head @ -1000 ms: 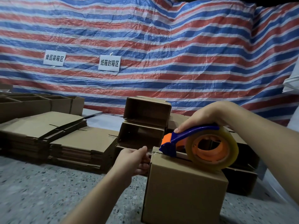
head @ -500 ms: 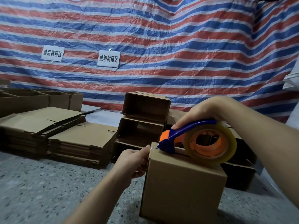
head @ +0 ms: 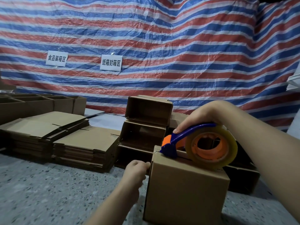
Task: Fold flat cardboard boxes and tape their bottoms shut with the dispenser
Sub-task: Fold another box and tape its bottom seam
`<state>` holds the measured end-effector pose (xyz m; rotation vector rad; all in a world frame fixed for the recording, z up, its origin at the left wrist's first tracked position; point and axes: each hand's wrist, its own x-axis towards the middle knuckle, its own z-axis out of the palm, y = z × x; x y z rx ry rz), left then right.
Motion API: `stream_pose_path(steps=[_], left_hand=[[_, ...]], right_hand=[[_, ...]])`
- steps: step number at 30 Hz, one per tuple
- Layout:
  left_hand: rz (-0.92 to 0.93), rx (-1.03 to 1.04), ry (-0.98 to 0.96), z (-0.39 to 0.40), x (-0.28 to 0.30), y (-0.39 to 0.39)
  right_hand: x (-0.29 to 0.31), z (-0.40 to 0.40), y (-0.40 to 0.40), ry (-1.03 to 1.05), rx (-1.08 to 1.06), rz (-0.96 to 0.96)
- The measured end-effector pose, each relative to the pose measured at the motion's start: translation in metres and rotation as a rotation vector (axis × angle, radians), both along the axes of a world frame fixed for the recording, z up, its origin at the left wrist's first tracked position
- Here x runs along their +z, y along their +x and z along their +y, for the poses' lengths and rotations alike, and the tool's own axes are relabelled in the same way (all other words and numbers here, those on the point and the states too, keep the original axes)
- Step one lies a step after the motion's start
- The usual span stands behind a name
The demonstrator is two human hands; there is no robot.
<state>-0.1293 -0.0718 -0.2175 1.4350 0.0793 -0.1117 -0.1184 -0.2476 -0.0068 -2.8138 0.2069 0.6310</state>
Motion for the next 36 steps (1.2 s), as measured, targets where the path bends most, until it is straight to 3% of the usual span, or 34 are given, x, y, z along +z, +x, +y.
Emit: stream_pose_path(steps=[2,5,7,12,16,20,24,32,36], left_hand=[[-0.193,0.123,-0.011,0.001,0.007,-0.006],[-0.425,-0.029,0.074,-0.004,0.019,-0.026],[-0.450,-0.108,0.146,-0.010,0.019,-0.032],[-0.483,-0.072,0.264,-0.009,0.017,-0.034],[-0.619,-0.048,0.516,-0.006,0.016,-0.035],[-0.827,0.124,0.972,-0.001,0.025,-0.035],[-0.832,0.146,1.102,0.000,0.029,-0.035],[-0.847,0.134,1.130,0.001,0.032,-0.036],[-0.815,0.021,1.278,0.002,0.044,-0.029]], right_hand=[[0.001,0.000,0.000,0.004,0.005,-0.004],[0.001,0.000,0.000,0.009,0.011,-0.012],[0.002,0.001,-0.001,0.002,0.008,-0.009],[0.000,0.000,-0.001,0.002,-0.012,-0.032],[0.001,0.001,-0.003,-0.004,-0.029,-0.018],[0.006,0.004,-0.004,-0.091,-0.059,-0.015],[0.013,-0.007,-0.007,-0.160,-0.109,0.018],[0.013,-0.052,-0.028,-0.223,-0.191,0.059],[0.006,-0.046,-0.024,-0.243,-0.183,0.074]])
